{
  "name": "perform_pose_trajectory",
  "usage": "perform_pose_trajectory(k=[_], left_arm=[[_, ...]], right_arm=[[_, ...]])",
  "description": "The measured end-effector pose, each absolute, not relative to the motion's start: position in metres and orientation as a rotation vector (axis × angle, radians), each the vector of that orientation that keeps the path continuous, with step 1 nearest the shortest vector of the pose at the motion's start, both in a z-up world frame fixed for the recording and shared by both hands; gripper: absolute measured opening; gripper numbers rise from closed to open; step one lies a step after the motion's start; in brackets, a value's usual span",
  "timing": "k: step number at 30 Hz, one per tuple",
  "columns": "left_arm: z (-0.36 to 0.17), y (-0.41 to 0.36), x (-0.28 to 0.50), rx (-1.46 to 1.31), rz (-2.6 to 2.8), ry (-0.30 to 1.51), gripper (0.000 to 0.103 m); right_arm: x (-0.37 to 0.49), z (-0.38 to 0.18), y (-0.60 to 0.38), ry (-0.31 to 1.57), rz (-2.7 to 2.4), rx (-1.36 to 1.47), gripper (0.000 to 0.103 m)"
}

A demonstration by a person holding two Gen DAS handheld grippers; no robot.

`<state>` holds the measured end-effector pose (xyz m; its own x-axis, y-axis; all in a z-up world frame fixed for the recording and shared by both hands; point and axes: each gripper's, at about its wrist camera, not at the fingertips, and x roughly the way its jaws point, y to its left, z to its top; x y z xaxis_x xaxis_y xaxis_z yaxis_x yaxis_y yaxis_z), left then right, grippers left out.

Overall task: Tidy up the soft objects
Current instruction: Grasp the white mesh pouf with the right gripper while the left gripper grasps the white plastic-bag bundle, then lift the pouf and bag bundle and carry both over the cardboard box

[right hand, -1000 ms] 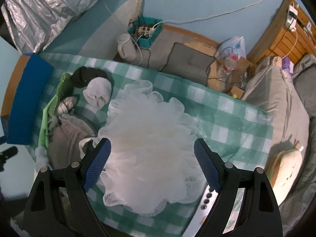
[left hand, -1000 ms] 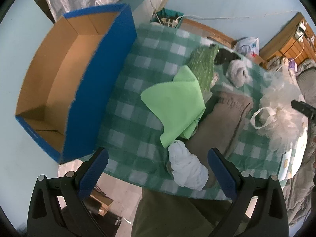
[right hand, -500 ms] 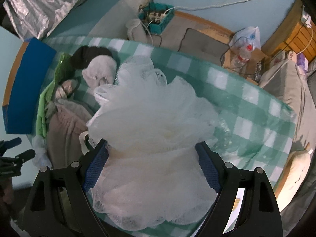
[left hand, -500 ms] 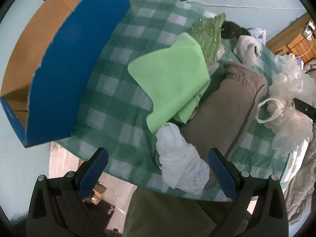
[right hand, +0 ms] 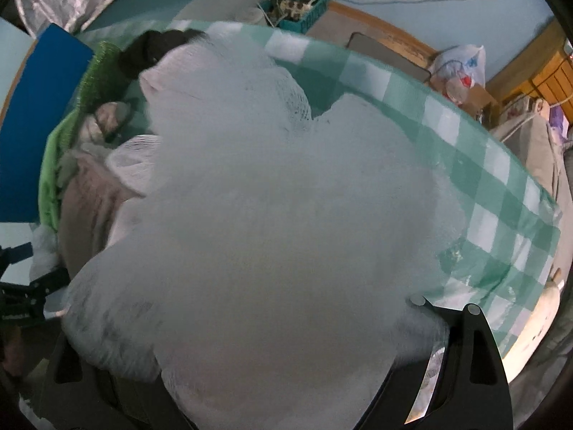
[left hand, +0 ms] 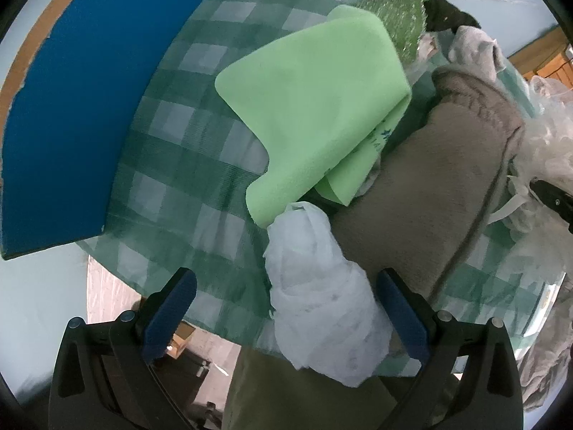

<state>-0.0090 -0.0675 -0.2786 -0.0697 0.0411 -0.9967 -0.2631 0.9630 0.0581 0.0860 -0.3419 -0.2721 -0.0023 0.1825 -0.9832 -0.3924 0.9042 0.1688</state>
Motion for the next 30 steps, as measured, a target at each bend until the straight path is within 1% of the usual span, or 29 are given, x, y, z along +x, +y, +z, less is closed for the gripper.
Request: perform_pose_trajectory(k=[3, 5, 7, 8, 10, 11, 12, 13, 14, 15, 17, 20, 26, 30], left_arm=[[-0.28, -0.066, -0.007, -0.176, 0.25, 1.621, 0.101], [-0.278, -0.065, -0.012, -0.176, 0.242, 1.614, 0.098], [-0.279, -0.065, -0.014, -0.186, 0.228, 1.611, 0.088], [-0.279, -0.066, -0.014, -0.194, 0.223, 1.611, 0.085], [-0.28, -0.065, -0.014, -0.217, 0.207, 1.608, 0.072], [-0.28, -0.065, -0.016, -0.226, 0.197, 1.604, 0.069], [-0.28, -0.067, -0.018, -0.228, 0.188, 1.6, 0.061], [-0.278, -0.067, -0.018, -0.227, 0.176, 1.598, 0.054], [-0.277, -0.07, -0.019, -0.225, 0.168, 1.596, 0.052], [-0.275, -0.071, -0.02, -0.218, 0.166, 1.593, 0.051], [-0.271, -0.073, -0.021, -0.2, 0.159, 1.58, 0.048], [-0.263, -0.075, -0.022, -0.172, 0.159, 1.567, 0.047], [-0.234, -0.075, -0.022, -0.144, 0.155, 1.518, 0.046], [-0.216, -0.071, -0.023, -0.141, 0.153, 1.487, 0.046]], right_arm=[[0.087, -0.278, -0.339, 1.512, 0.454, -0.179, 0.089], [0.087, -0.283, -0.337, 1.516, 0.457, -0.19, 0.089], [0.085, -0.288, -0.335, 1.507, 0.456, -0.211, 0.09], [0.085, -0.288, -0.333, 1.493, 0.453, -0.228, 0.091], [0.083, -0.289, -0.329, 1.481, 0.45, -0.251, 0.091], [0.083, -0.289, -0.328, 1.475, 0.45, -0.257, 0.091], [0.082, -0.289, -0.328, 1.471, 0.452, -0.262, 0.091], [0.082, -0.289, -0.327, 1.466, 0.455, -0.269, 0.09], [0.082, -0.288, -0.327, 1.46, 0.457, -0.273, 0.087], [0.079, -0.285, -0.327, 1.45, 0.46, -0.277, 0.084], [0.077, -0.279, -0.327, 1.426, 0.467, -0.29, 0.074], [0.073, -0.273, -0.329, 1.407, 0.468, -0.29, 0.068], [0.068, -0.257, -0.338, 1.379, 0.462, -0.258, 0.064], [0.065, -0.24, -0.344, 1.363, 0.453, -0.212, 0.063]])
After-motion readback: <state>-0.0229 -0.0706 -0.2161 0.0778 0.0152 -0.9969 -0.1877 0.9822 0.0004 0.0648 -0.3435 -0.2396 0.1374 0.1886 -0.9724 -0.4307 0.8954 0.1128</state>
